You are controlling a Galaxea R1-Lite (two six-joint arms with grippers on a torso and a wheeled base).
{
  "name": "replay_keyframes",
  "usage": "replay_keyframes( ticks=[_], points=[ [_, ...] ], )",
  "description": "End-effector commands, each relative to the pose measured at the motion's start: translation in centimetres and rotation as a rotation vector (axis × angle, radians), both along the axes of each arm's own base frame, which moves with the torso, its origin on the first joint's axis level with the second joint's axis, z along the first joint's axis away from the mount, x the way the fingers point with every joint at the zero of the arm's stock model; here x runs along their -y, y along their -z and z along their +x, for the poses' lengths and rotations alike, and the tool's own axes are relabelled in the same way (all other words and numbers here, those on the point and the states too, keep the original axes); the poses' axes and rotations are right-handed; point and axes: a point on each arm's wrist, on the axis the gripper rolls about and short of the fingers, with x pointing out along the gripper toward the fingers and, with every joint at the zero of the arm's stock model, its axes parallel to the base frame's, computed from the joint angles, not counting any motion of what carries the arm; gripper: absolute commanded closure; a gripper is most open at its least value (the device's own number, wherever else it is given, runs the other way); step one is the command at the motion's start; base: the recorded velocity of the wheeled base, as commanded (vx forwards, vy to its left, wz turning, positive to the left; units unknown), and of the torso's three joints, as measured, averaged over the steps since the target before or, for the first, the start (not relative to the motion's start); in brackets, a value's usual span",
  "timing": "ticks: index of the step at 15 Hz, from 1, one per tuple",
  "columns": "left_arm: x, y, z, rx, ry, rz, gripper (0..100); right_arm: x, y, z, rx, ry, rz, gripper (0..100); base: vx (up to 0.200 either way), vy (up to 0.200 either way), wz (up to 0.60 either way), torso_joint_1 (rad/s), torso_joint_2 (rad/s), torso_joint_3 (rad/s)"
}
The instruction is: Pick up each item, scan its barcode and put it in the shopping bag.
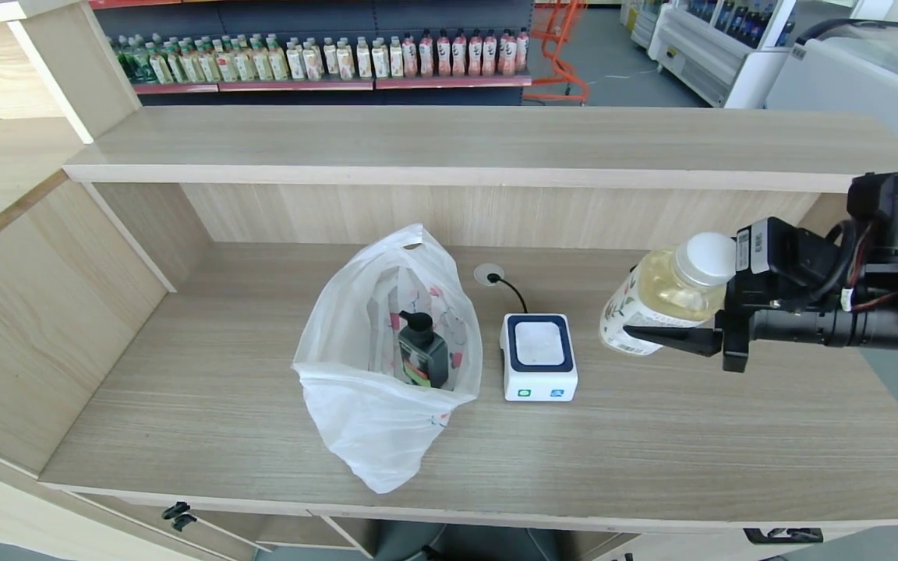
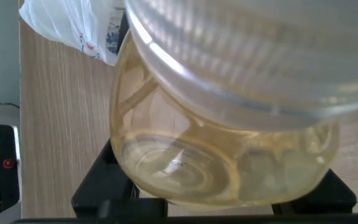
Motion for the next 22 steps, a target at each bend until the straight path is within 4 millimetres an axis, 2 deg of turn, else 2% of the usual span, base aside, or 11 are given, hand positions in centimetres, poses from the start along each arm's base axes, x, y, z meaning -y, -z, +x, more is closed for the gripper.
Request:
replay_keyframes(
  ticks=[1,5,7,10,13,18,22],
  points=[
    [0.0,0.0,0.0,0.000,-0.003,0.000,0,-0.4,1.1,1.6,-0.023,-0.023,-0.008,100,0.000,0.000,0.00,0.000,0.00,0.000],
    [0.0,0.0,0.0,0.000,-0.003,0.000,0,-0.7,3.5,3.2,-0.003,-0.111,-0.054,100,0.000,0.000,0.00,0.000,0.00,0.000],
    [0.0,0.0,0.0,0.002,-0.001,0.000,0,-1.0,3.9,4.3,0.009,-0.125,-0.064,100,0.000,0.000,0.00,0.000,0.00,0.000],
    [0.0,0.0,0.0,0.000,-0.001,0.000,0,-1.8,3.8,7.0,0.086,-0.190,-0.063,100,0.000,0.000,0.00,0.000,0.00,0.000],
    [0.0,0.0,0.0,0.000,-0.001,0.000,0,-3.0,4.4,8.0,0.122,-0.261,-0.068,100,0.000,0.000,0.00,0.000,0.00,0.000],
    [0.0,0.0,0.0,0.000,-0.001,0.000,0,-3.5,6.7,9.3,0.161,-0.345,-0.082,100,0.000,0.000,0.00,0.000,0.00,0.000],
    [0.0,0.0,0.0,0.000,-0.001,0.000,0,-4.2,6.5,11.3,0.284,-0.414,-0.084,100,0.000,0.000,0.00,0.000,0.00,0.000]
  ],
)
